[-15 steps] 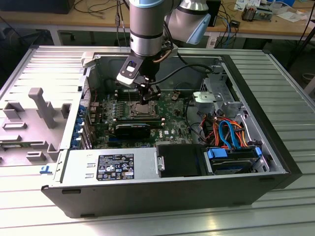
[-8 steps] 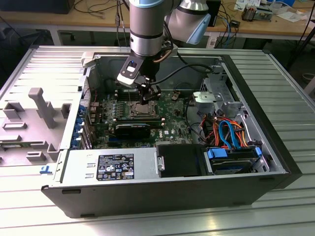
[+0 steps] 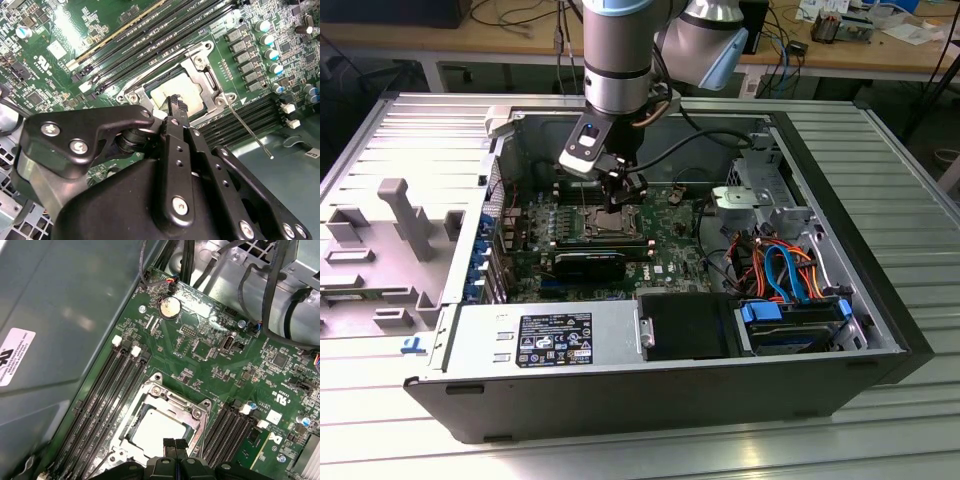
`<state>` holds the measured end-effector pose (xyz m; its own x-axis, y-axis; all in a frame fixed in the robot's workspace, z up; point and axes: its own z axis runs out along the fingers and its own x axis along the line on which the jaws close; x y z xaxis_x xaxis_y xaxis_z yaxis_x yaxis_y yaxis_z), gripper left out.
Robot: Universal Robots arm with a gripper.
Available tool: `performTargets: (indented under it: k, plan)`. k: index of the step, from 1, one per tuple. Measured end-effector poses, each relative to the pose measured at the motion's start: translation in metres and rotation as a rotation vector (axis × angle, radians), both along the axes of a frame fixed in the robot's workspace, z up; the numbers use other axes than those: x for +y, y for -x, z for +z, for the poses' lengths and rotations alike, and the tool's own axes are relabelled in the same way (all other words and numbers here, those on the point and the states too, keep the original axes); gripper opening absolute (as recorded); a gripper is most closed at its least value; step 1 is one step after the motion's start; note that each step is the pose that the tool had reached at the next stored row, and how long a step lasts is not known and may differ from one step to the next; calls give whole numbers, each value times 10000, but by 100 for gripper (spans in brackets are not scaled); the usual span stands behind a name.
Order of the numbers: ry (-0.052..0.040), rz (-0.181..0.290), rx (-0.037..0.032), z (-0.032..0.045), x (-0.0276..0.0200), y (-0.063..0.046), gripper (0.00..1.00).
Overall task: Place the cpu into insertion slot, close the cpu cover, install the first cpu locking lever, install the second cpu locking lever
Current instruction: 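Install the first cpu locking lever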
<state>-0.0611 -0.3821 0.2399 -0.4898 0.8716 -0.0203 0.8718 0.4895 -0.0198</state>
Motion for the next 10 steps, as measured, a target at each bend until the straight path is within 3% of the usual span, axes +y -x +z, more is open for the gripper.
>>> performTargets:
  k: [10]
  plan:
    - [0,300,0,0,0,0,11]
